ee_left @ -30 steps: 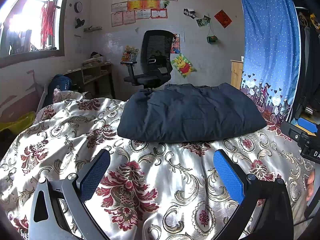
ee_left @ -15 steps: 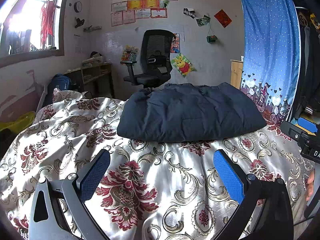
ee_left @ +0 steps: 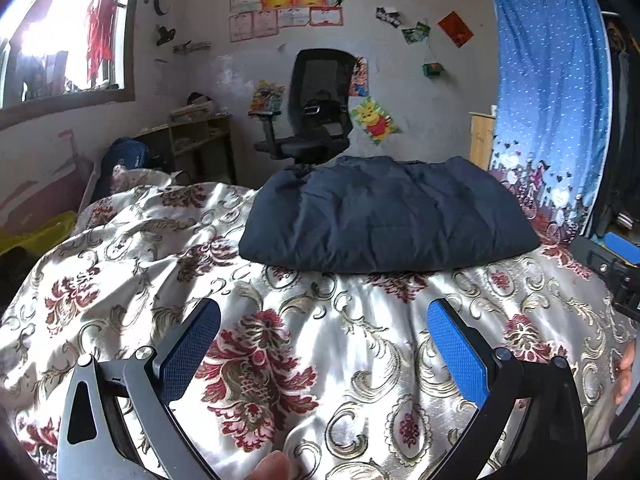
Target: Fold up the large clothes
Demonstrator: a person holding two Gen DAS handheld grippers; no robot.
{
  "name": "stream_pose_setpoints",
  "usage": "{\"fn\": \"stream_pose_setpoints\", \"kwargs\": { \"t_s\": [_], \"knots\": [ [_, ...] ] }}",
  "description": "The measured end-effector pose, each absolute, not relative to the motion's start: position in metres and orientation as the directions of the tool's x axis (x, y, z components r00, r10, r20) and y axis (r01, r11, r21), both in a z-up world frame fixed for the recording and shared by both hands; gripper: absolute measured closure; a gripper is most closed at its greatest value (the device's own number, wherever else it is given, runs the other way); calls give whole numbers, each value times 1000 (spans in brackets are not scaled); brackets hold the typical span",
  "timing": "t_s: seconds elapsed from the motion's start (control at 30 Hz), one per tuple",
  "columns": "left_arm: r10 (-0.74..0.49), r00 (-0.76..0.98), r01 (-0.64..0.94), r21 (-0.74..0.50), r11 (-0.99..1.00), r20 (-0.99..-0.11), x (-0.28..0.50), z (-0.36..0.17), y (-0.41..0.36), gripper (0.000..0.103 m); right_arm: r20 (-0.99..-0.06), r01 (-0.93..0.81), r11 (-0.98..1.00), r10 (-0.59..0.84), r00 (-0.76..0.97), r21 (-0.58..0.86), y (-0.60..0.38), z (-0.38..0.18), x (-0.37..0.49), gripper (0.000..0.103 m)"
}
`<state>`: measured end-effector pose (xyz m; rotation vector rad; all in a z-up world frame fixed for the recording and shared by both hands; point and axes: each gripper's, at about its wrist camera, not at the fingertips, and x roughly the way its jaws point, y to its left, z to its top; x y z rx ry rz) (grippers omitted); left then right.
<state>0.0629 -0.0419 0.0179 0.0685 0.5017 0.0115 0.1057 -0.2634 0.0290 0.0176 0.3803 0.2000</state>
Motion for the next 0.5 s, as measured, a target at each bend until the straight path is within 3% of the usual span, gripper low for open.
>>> {"fn": "stream_pose_setpoints", "kwargs": {
  "t_s": [0.5],
  "knots": [
    [47, 864, -13, 72, 997, -502, 67, 16, -36, 2, -369, -190, 980, 197, 908, 56, -263, 29, 105, 0]
  ]
}}
